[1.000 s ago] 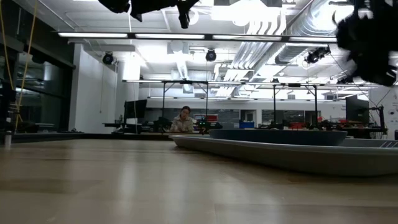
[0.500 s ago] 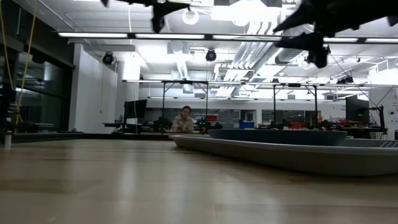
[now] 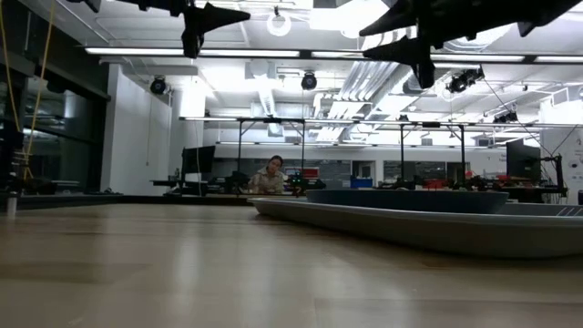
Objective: Pick and place plate/cup/fork/spoon on tray
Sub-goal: Put the brown cup on the top left of the dark blue plate
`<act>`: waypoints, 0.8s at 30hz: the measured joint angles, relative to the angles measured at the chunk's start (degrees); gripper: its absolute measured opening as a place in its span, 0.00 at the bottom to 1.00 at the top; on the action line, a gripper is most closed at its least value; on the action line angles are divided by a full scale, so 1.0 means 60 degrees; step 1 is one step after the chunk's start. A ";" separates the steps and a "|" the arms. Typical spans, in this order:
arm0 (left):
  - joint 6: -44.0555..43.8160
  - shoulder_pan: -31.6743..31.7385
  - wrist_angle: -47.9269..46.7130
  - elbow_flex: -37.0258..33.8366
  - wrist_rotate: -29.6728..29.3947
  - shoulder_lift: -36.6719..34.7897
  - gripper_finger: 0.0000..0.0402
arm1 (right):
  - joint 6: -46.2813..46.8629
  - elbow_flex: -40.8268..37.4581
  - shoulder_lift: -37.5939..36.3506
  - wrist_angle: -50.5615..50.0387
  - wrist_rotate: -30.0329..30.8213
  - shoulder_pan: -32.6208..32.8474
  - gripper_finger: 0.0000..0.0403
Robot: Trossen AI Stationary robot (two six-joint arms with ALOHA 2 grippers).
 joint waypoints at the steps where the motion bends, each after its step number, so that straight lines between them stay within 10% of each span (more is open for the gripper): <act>1: 0.0206 0.0000 0.0029 0.0000 0.0053 -0.0007 0.40 | -0.0070 0.0074 0.0102 -0.0004 -0.0004 0.0000 0.36; 10: 0.0288 0.0091 -0.0078 0.0058 0.0395 -0.0003 0.40 | 0.0055 0.0235 0.0415 0.0034 -0.0015 -0.0033 0.36; 15: 0.1243 -0.0518 -0.4643 0.1660 0.1522 0.0016 0.40 | 0.0090 0.0235 0.0415 0.0044 0.0023 -0.0029 0.36; 24: -0.0105 -0.4618 -0.9945 0.3344 0.0609 0.0884 0.40 | 0.0057 0.0235 0.0415 -0.0180 0.0047 -0.0033 0.36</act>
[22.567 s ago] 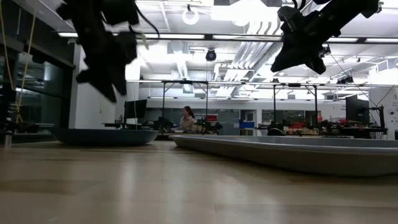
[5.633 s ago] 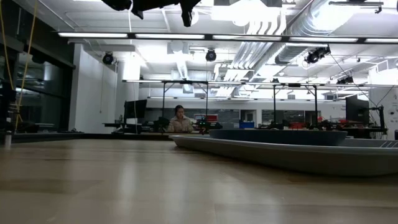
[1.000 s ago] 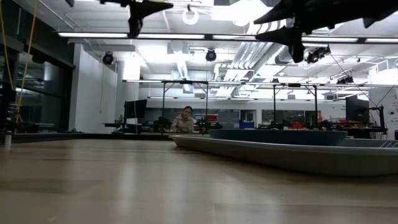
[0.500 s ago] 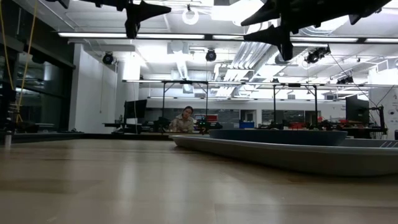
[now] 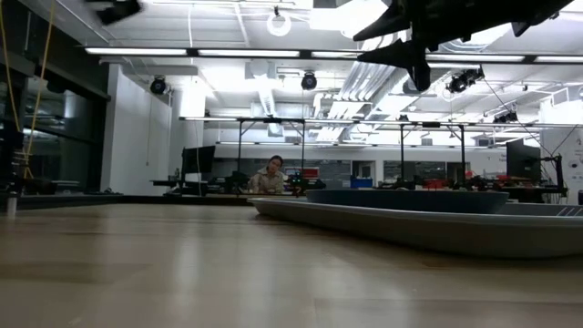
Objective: Pick and place plate/cup/fork/spoon on tray
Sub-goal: Put the brown cup on the top left of the dark blue plate
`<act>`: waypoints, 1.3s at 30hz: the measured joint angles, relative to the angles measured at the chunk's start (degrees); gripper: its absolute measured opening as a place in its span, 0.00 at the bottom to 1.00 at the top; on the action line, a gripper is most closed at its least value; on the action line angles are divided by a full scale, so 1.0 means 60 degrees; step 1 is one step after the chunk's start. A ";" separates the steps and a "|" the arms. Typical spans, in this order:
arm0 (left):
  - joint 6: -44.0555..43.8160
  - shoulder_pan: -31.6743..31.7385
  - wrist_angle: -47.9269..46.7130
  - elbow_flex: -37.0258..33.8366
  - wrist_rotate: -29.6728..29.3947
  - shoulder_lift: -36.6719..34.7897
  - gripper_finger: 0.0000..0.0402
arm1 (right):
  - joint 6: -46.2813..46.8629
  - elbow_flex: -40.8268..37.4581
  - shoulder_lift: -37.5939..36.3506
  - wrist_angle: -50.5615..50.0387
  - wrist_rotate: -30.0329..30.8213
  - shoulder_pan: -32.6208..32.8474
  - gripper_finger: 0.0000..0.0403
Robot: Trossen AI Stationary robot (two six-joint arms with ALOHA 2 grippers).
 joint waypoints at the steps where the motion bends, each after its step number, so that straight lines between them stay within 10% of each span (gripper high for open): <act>1: -0.0375 -0.0557 0.0040 -0.0018 -0.0098 0.0207 0.40 | 0.0000 0.0000 0.0000 -0.0096 -0.0003 0.0000 0.36; 13: -0.2116 -0.4534 -0.1475 0.0375 -0.2242 0.2624 0.40 | 0.0069 -0.0004 0.0000 -0.1127 -0.0033 0.0000 0.36; 39: -0.2933 -0.4162 -0.2179 0.0128 -0.1137 0.2953 0.40 | 0.0022 -0.0004 0.0000 -0.1298 0.0010 -0.0011 0.36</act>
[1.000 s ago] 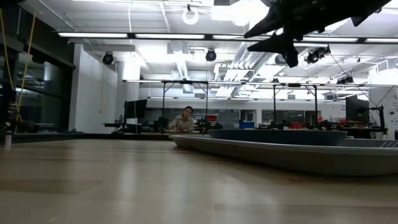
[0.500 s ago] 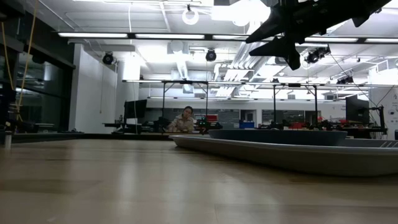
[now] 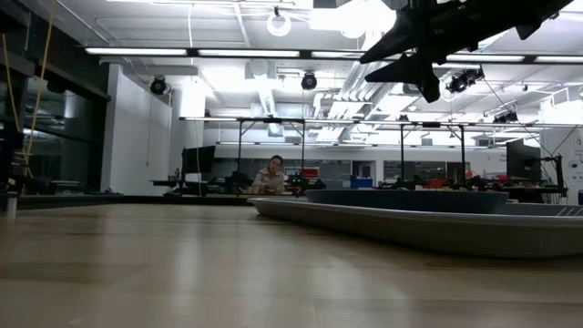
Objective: Pick and place plate/cup/fork/spoon on tray
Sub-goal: Put the brown cup on the top left of the dark blue plate
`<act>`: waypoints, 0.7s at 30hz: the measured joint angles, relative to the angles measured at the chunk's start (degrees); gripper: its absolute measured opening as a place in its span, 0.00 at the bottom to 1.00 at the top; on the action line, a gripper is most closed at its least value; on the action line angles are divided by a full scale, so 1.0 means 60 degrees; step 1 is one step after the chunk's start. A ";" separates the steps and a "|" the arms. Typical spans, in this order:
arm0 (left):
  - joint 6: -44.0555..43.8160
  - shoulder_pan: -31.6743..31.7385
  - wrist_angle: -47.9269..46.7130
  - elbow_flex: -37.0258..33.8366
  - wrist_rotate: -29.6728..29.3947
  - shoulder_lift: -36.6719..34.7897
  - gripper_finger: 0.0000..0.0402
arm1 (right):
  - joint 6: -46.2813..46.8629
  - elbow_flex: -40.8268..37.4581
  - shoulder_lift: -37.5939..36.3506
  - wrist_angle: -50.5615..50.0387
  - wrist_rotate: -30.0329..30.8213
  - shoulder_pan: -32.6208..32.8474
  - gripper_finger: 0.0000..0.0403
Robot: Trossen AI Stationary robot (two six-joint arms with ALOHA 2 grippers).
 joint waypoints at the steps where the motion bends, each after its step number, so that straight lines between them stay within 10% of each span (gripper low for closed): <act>1: -0.0003 0.0000 0.0136 0.0000 0.0133 0.0036 0.40 | -0.0005 0.0000 0.0000 -0.0005 0.0001 0.0000 0.36; 13: -0.0047 0.1172 0.0351 -0.0007 0.0813 0.0643 0.03 | -0.0022 -0.0004 -0.0007 -0.0034 -0.0015 0.0000 0.36; 21: 0.3168 0.4525 -0.0946 0.0829 -0.1188 -0.0838 0.01 | -0.0860 0.0328 -0.0779 -0.0035 -0.0464 0.0000 0.36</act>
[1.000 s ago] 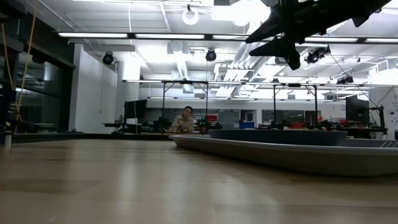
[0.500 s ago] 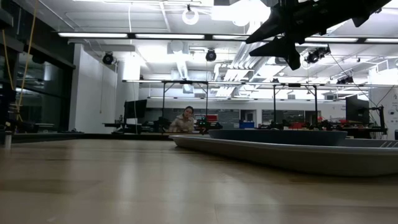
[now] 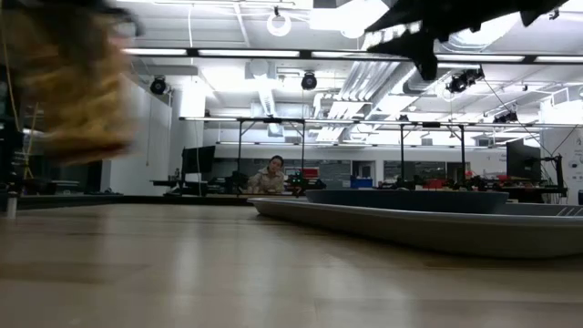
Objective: Pick and place plate/cup/fork/spoon on tray
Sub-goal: Put the brown cup on the top left of the dark blue plate
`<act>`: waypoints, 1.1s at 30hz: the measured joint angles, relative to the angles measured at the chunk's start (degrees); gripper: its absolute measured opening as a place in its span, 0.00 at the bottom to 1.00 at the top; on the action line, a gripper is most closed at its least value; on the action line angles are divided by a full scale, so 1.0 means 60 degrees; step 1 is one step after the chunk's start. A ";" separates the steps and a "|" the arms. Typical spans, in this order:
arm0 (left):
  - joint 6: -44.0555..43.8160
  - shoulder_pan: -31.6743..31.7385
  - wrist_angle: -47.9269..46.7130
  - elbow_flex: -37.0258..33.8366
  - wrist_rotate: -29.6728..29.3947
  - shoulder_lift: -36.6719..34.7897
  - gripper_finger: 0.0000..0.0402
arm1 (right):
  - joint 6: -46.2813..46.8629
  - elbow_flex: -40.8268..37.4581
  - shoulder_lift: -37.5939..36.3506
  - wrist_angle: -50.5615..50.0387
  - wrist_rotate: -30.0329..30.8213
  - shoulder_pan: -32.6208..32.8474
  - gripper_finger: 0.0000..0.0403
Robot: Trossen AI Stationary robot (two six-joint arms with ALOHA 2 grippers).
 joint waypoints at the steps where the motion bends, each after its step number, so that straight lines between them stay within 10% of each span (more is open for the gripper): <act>1: 0.0620 0.0653 0.0105 0.0175 -0.0217 -0.0088 0.01 | -0.0165 0.0078 -0.0125 -0.0051 0.0008 0.0000 0.36; 13: 0.6867 0.6981 0.2730 0.4466 -0.0126 0.3193 0.00 | -0.0670 0.0915 -0.0732 -0.0957 0.0788 -0.0004 0.36; 24: 0.6581 0.7313 0.1510 0.9101 0.1281 0.7149 0.00 | -0.0601 0.0947 -0.0732 -0.1059 0.0977 -0.0009 0.36; 33: 0.6046 0.7329 0.3626 0.9459 0.1371 0.8545 0.00 | -0.0597 0.0947 -0.0729 -0.0933 0.0969 -0.0007 0.36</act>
